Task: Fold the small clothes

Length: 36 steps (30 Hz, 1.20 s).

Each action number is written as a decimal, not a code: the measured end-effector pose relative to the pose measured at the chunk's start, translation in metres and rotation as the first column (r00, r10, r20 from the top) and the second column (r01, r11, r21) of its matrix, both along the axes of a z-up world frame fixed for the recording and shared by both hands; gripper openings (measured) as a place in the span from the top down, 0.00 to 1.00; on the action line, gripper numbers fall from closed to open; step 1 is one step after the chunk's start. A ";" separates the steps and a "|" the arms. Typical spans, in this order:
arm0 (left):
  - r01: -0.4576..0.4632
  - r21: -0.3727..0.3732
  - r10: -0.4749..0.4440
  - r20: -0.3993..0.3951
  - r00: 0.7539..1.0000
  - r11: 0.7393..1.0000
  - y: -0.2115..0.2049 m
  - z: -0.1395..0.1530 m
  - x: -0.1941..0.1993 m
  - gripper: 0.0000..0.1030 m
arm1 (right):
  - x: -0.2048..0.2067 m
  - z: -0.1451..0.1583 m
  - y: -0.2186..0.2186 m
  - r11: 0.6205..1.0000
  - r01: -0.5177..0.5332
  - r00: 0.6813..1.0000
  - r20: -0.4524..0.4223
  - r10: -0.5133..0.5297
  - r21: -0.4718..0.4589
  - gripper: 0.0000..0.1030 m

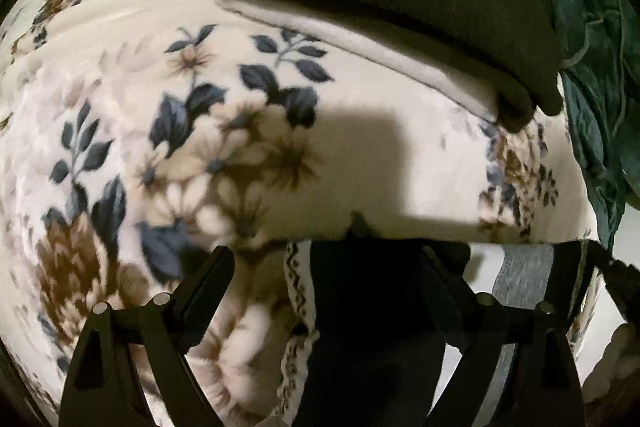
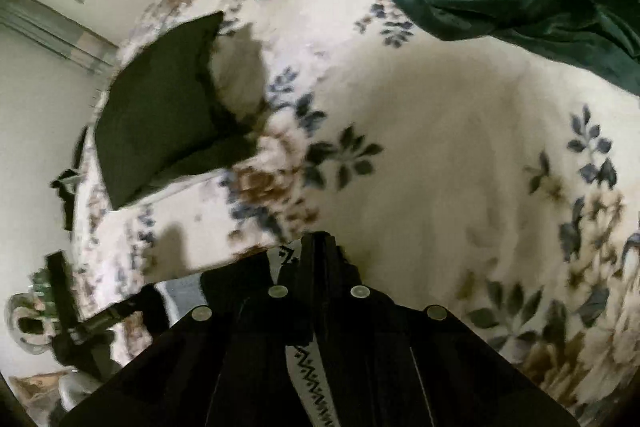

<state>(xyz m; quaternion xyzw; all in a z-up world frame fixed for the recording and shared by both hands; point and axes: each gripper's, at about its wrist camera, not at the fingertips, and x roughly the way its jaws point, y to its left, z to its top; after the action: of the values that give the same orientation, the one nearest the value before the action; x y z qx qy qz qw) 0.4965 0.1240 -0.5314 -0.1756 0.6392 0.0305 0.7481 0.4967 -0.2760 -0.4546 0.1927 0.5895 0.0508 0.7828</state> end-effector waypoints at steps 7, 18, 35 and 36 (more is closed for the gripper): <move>-0.039 -0.052 0.034 -0.095 0.995 0.998 0.008 -0.039 0.024 0.12 | 0.022 -0.059 0.010 0.996 -0.018 0.993 -0.114 0.007 -0.091 0.97; -0.005 -0.324 -0.007 -0.035 0.999 0.946 0.023 -0.014 -0.072 0.12 | -0.024 -0.080 -0.051 0.930 0.000 0.953 -0.283 0.112 0.368 0.28; 0.053 -0.291 -0.067 -0.038 0.997 0.955 0.004 -0.015 -0.106 0.12 | -0.166 -0.074 -0.042 0.968 0.024 0.908 -0.410 0.083 0.250 0.96; 0.056 -0.287 -0.070 -0.040 0.997 0.956 0.004 -0.017 -0.105 0.12 | -0.165 -0.082 -0.042 0.973 0.020 0.901 -0.426 0.083 0.232 0.95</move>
<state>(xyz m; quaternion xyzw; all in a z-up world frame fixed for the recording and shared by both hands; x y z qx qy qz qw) 0.3916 0.1282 -0.5479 -0.2606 0.6607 -0.0816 0.6993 0.3314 -0.3184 -0.5365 0.2789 0.7418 0.0876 0.6035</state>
